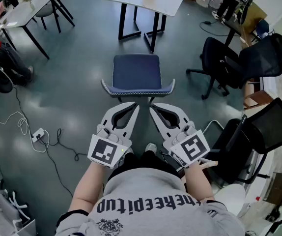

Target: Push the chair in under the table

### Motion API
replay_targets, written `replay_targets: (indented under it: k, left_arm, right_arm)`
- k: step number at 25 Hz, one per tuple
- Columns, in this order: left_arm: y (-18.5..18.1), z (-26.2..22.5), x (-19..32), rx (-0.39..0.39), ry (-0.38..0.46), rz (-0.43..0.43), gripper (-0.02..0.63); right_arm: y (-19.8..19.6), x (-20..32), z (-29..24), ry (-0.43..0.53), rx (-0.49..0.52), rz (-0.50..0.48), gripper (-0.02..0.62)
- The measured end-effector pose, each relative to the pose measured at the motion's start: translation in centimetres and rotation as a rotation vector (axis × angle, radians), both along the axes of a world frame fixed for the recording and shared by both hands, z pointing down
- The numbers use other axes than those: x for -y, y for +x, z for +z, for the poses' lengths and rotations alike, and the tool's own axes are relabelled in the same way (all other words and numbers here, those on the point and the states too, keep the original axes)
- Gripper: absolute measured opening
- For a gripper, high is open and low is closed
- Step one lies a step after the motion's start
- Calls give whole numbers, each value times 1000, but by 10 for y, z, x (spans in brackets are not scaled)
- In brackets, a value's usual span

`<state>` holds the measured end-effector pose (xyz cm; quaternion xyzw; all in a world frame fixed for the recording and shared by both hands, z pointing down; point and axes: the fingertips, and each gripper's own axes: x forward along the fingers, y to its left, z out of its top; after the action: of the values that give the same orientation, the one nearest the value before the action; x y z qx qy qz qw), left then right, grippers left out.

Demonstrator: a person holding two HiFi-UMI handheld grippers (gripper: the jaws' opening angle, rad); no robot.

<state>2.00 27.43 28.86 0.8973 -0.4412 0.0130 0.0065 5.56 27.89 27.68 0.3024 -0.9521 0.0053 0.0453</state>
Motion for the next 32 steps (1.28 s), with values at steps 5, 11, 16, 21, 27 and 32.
replay_targets:
  k: [5,11,16,21,27,32]
  left_arm:
    - [-5,1,1,2,0,3,15]
    - [-14,4,-1,-5,-6,15,15]
    - [-23,6,-3,11,6,32,15]
    - [-30,17,2,66,23,24,15]
    - [-26,44,23,257,66,9,17]
    - [-23,72,46,322,-3,24,89]
  right_arm:
    - [-5,0,2,-6,-7,3,9]
    - [-12,-3,5,-5,-11,18,9]
    - [-21,-6,8,1,-12,36,9]
    - [-23,-4,27,14,-93,49,11]
    - [-16,18,57,45,-241,48,12]
    - [-11,44,78,8,-299,32,15]
